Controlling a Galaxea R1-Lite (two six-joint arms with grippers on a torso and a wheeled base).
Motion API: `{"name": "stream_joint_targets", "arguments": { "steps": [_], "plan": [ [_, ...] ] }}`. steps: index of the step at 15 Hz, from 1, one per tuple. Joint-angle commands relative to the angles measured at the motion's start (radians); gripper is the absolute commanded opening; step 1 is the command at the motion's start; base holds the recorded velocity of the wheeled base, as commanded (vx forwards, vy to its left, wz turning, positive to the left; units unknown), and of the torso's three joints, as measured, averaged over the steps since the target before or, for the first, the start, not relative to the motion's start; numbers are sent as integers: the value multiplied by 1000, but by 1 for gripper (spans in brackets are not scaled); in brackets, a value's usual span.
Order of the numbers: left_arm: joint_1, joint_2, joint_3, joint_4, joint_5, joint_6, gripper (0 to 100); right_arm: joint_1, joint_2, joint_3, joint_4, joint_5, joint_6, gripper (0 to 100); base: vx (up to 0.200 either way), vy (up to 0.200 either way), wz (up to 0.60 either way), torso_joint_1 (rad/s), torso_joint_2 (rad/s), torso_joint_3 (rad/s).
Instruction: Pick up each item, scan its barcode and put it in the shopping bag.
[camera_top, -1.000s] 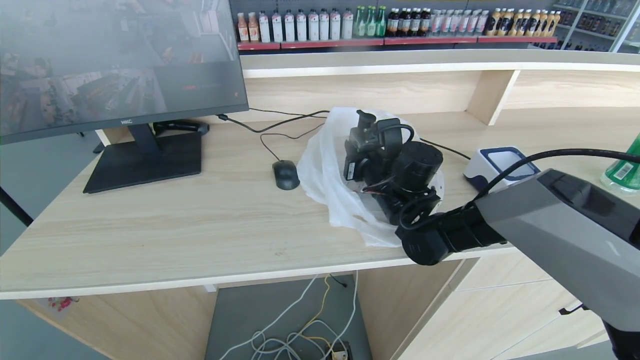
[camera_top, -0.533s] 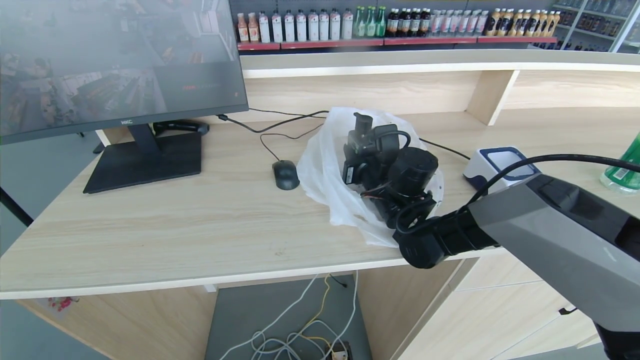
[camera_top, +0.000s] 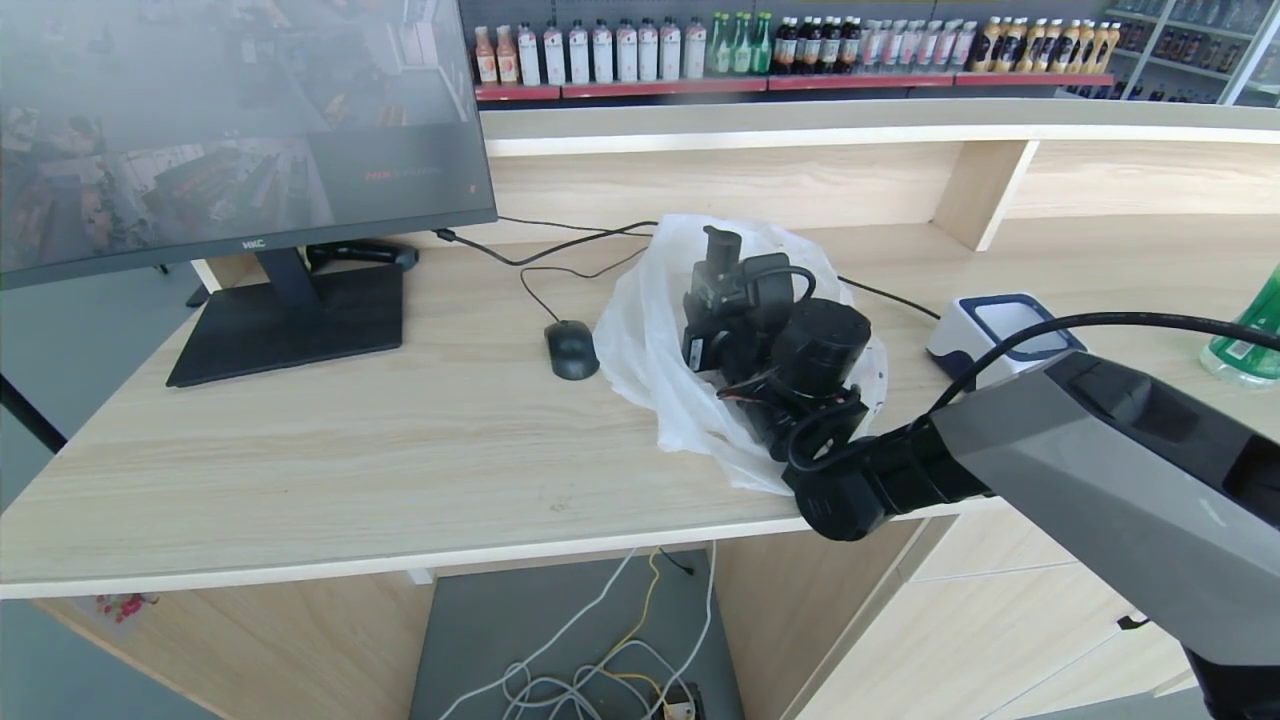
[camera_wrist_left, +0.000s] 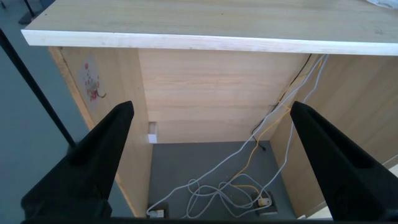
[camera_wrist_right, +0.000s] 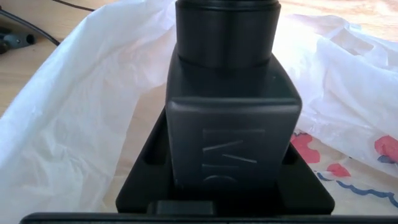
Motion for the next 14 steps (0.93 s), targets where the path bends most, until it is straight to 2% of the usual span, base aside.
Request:
{"name": "stream_joint_targets", "arguments": {
  "steps": [1, 3, 4, 14],
  "plan": [
    [0, 0, 0, 0, 0, 0, 100, 1, 4, 0, 0, 0, 0, 0, 0, 0, 0, 0, 0, 0],
    [0, 0, 0, 0, 0, 0, 100, 0, 4, 3, 0, 0, 0, 0, 0, 0, 0, 0, 0, 0],
    [0, 0, 0, 0, 0, 0, 100, 0, 4, 3, 0, 0, 0, 100, 0, 0, 0, 0, 0, 0],
    [0, 0, 0, 0, 0, 0, 100, 14, -87, 6, -5, -1, -16, 100, 0, 0, 0, 0, 0, 0]
  ]
}}
